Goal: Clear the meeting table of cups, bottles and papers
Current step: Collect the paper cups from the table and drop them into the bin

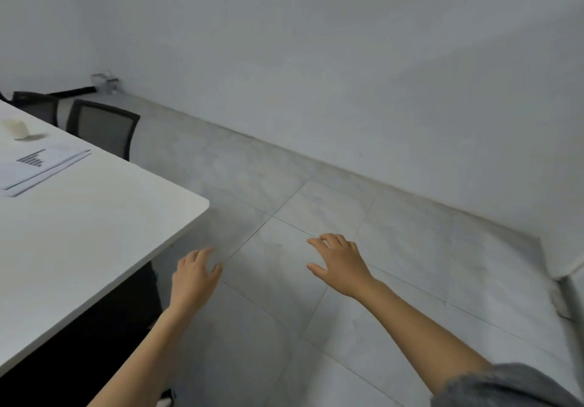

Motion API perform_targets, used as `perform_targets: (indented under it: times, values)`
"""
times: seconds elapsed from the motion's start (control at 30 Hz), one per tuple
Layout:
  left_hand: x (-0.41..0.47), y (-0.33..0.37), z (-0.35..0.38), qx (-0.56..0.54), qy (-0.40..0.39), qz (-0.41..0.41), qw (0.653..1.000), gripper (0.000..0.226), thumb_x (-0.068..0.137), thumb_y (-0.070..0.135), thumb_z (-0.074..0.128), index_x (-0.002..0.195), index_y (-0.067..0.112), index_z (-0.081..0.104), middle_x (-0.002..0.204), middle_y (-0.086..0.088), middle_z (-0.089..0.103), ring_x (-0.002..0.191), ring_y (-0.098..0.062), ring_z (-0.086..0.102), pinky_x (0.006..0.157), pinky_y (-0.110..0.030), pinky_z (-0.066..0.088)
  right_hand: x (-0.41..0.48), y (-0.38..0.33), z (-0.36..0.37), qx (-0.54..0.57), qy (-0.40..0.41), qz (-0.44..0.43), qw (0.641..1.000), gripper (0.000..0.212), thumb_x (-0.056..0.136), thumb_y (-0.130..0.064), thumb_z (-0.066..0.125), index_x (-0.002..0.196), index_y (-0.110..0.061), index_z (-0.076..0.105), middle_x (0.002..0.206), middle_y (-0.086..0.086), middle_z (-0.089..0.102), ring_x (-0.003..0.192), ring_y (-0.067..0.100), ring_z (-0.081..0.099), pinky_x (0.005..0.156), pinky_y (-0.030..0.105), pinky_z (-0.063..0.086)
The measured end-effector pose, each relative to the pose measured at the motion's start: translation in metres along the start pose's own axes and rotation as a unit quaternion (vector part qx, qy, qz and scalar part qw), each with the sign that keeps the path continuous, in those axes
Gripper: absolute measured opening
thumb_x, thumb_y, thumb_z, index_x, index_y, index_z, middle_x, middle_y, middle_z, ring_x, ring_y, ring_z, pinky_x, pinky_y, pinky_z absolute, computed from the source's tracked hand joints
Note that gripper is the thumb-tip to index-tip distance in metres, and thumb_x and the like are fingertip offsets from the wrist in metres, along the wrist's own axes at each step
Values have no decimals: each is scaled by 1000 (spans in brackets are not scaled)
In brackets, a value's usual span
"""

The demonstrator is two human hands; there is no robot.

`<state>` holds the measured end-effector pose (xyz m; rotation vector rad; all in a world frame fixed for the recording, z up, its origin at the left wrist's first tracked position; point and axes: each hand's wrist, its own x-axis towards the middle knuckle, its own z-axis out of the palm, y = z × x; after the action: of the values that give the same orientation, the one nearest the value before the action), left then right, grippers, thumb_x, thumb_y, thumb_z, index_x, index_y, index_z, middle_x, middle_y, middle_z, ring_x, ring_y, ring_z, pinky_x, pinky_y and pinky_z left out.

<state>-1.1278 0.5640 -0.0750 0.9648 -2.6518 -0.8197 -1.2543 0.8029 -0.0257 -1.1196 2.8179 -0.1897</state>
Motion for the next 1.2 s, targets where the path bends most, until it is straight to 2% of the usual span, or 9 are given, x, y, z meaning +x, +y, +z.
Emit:
perform_targets:
  times: [0.2, 0.33, 0.43, 0.47, 0.6, 0.73, 0.93, 1.07, 1.2]
  values:
    - [124, 28, 14, 27, 17, 8, 999, 47, 92, 28, 50, 136, 15, 43, 143, -9, 41, 133, -30, 32, 106, -40, 30, 132, 44, -36, -69, 11, -7, 998, 60, 95, -48, 36, 148, -28, 15, 157, 6, 10, 145, 23, 5, 115, 40, 12]
    - [199, 54, 21, 79, 21, 20, 997, 50, 94, 33, 46, 141, 20, 36, 152, -8, 27, 140, -30, 19, 111, -42, 25, 200, 74, -41, -44, -5, 5, 999, 62, 95, -53, 31, 148, -32, 11, 158, 3, 5, 146, 21, 1, 116, 40, 7]
    - [248, 70, 33, 104, 25, 24, 994, 54, 94, 38, 43, 144, 24, 28, 157, -7, 13, 143, -30, 9, 114, -42, 20, 241, 105, -41, -67, -31, -6, 997, 77, 80, -68, 7, 148, -34, 6, 159, 2, 0, 146, 20, -3, 117, 41, 4]
    - [266, 77, 37, 110, 25, 23, 993, 56, 94, 39, 42, 145, 25, 25, 158, -7, 9, 144, -30, 6, 115, -42, 18, 258, 116, -44, -67, -32, -8, 997, 79, 77, -68, 4, 148, -34, 6, 159, 2, -1, 146, 20, -3, 117, 41, 4]
    - [336, 99, 58, 116, 30, -2, 993, 59, 95, 43, 40, 147, 28, 18, 158, -6, 2, 145, -30, 0, 116, -42, 14, 341, 162, -52, -66, -13, -23, 997, 62, 95, -53, 31, 149, -32, 8, 159, 3, 1, 146, 20, -1, 117, 40, 5]
    - [411, 121, 66, 107, 61, -65, 990, 60, 95, 43, 39, 148, 27, 16, 158, -7, 0, 145, -30, -2, 115, -42, 14, 447, 185, -63, -57, -9, -82, 995, 62, 95, -51, 32, 149, -32, 8, 158, 3, 1, 146, 20, 0, 117, 40, 7]
    - [472, 114, 41, 13, 140, -193, 971, 58, 93, 35, 49, 145, 21, 27, 157, -8, 12, 143, -30, 8, 113, -43, 22, 583, 152, -80, -50, -27, -223, 973, 62, 95, -49, 35, 149, -29, 11, 158, 3, 4, 145, 19, 5, 115, 37, 13]
    - [473, 67, 28, -92, 179, -305, 931, 57, 92, 28, 52, 143, 12, 32, 151, -11, 31, 141, -29, 23, 113, -41, 24, 642, 100, -61, -36, -60, -315, 947, 63, 95, -48, 38, 149, -27, 13, 157, 4, 8, 145, 19, 8, 115, 36, 16]
    - [474, 28, 12, -98, 224, -369, 897, 52, 92, 23, 52, 140, 8, 36, 144, -12, 41, 134, -31, 35, 111, -40, 27, 691, 47, -44, -37, -86, -381, 920, 64, 94, -48, 39, 149, -26, 14, 157, 5, 8, 145, 20, 8, 115, 38, 16]
